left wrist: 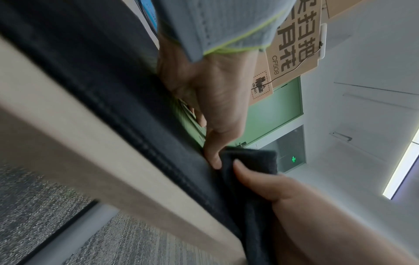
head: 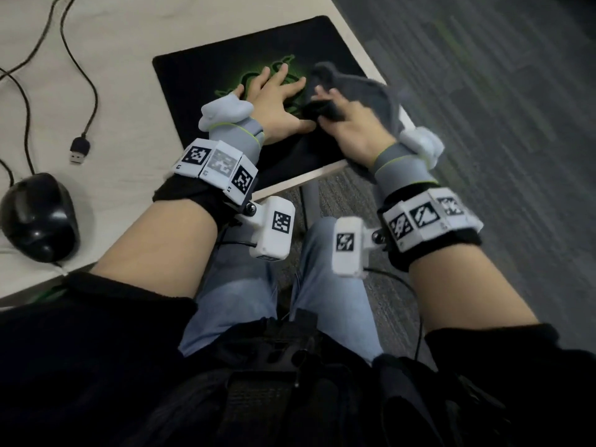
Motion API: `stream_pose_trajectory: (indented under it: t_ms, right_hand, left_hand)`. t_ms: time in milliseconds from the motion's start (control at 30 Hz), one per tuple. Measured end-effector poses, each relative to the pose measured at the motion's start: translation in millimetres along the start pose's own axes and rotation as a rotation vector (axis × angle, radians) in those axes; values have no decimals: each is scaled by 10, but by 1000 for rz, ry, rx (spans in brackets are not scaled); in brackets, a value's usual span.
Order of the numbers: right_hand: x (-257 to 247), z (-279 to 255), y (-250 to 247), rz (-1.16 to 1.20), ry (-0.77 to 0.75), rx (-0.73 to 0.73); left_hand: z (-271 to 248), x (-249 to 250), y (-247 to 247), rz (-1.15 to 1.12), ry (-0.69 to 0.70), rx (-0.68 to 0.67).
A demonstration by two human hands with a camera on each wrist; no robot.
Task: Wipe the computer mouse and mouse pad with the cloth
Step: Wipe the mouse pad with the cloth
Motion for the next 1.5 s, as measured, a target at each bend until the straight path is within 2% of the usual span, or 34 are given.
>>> stream_pose_trajectory:
  t_ms: [67,167,233,333,400,567,600,733,833,1000,1167,1367,1500]
  right_hand:
    - [-111,-72,137,52,-75,-36]
    - [-102,-100,152,89,-71,-5]
    - [-62,-66,161,98,-58,4]
    - [18,20,115,219,3,23]
    - [52,40,38,261,52,66]
    - [-25,3,96,76,81,77]
    - [-58,-32,171,140,88,63]
    - [-306,-251,609,637,56,-27]
    - [-549,-423,907,822,70,-149]
    - [-672,-471,1022,1023,146,-160]
    - [-911,-458,871,1084,83,-92]
    - [-1116,-188,576,1212,16,47]
    - [-1197,82,432,1292,29,40]
  left_hand:
    - [-8,-12,-13,-12,8,11]
    - [-175,-44,-55,-85,31,55]
    - [-281,-178,-91,-43,-20,51]
    - [-474,-520,-174,55,-128,-18]
    - [-603,-683,-158,51,-106,-76]
    - [-661,-746,-59,21,-57,-74]
    - [-649,-736,-48,19,-55,-69]
    - [-641,-773,-56,0,-54,-49]
    - [-706,-765,-85,-22,-47,-29]
    - [-844,-796,-166,-169,-4,49]
    - [-962,-953,-367,-491,108,89]
    - [-905,-1294,-597,-869,34,150]
    - [-695,-1336,-691,-1070,-24,87]
Point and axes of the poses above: each hand's wrist, its own z-axis towards the middle knuckle, its own y-axis out of the palm, x = y × z, the point moved 9 cm from there along z, towards the middle knuckle, and after that the axes turned 14 degrees about z, right-handed, at the moved point
